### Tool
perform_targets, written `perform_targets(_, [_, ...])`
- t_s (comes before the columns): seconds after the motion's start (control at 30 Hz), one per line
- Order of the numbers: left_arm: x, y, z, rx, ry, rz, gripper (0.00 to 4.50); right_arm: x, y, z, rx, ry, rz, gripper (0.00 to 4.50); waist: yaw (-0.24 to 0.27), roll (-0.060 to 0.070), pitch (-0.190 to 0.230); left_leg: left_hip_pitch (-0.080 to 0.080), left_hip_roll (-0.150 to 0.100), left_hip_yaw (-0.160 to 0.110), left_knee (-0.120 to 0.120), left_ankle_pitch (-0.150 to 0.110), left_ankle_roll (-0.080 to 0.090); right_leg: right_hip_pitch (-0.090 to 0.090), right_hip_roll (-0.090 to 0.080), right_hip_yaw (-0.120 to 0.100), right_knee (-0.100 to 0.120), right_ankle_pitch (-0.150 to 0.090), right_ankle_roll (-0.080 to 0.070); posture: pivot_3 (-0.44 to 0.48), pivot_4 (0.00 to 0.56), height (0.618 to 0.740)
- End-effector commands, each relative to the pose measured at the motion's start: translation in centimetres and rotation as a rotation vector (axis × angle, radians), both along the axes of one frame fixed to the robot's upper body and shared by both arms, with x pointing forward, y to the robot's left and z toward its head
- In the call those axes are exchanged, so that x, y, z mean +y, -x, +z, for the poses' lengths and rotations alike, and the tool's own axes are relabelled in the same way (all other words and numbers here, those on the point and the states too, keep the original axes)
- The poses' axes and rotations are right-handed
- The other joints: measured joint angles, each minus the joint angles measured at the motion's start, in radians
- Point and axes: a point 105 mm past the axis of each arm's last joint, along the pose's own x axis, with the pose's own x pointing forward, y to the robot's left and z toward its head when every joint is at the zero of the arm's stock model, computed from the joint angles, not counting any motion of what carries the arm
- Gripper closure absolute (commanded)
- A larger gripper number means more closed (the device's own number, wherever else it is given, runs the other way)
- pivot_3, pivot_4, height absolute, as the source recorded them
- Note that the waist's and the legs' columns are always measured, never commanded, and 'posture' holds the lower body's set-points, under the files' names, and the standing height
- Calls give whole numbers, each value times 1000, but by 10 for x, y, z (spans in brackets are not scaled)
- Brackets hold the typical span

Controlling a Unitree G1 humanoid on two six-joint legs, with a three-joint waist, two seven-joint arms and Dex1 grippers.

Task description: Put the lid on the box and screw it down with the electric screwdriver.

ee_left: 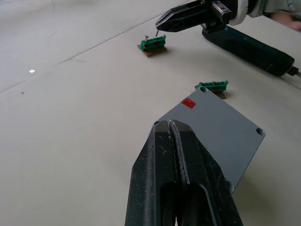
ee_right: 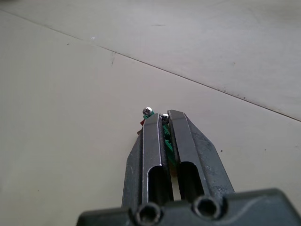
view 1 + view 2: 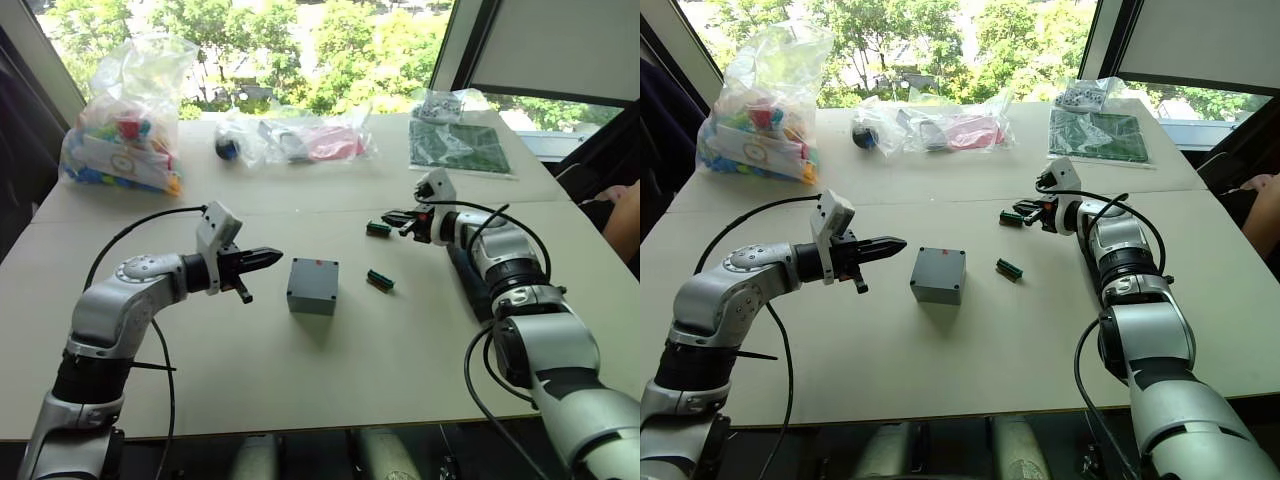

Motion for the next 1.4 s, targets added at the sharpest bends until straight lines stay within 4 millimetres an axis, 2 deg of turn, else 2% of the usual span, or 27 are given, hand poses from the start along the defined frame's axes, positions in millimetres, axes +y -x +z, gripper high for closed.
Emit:
perform_targets(0.03, [1,1,18,-49,37,-14,4500,0,4,32,-82,-59,26,4406,1,0,0,0,0,0,0,0,0,0,0,0,0,0,0,0,150,740])
perform_targets(0.1, [5,3,30,-53,66,-18,4500,10,19,52,-121,-96,103,4406,3,0,0,0,0,0,0,0,0,0,0,0,0,0,0,0,150,740])
perform_targets(0.17, [6,6,33,-51,67,-30,4500,18,32,58,-128,-100,150,4406,3,0,0,-1,0,-1,0,0,0,0,0,0,0,0,0,0,150,740])
perform_targets(0.23, [7,21,32,-35,15,-96,4500,39,67,52,-115,-78,272,4406,3,0,0,-1,0,-1,0,0,0,0,0,0,0,0,0,0,150,740])
perform_targets(0.3, [9,34,28,-12,-31,-143,4500,51,91,43,-87,-64,322,4406,2,0,0,0,0,-1,-1,0,0,0,0,0,0,-1,1,0,150,740])
perform_targets(0.47, [13,40,20,24,-41,-141,4500,64,116,21,-23,-66,326,4406,3,0,0,1,0,0,1,0,0,0,-1,0,3,-2,0,0,150,740])
perform_targets(0.67, [13,37,17,29,-36,-125,4500,70,120,17,-8,-82,320,4406,4,0,0,1,0,0,1,0,0,0,0,0,3,-2,0,0,150,740])
perform_targets(0.9, [10,35,11,33,-42,-117,4500,82,109,26,-39,-93,336,4406,3,0,0,1,0,-1,0,0,0,0,0,0,3,-2,0,0,150,740])
perform_targets(1.4, [11,31,10,23,-40,-88,4500,86,101,15,-26,-63,343,4406,3,0,0,1,0,-1,0,0,0,0,1,0,3,-2,0,0,150,740])
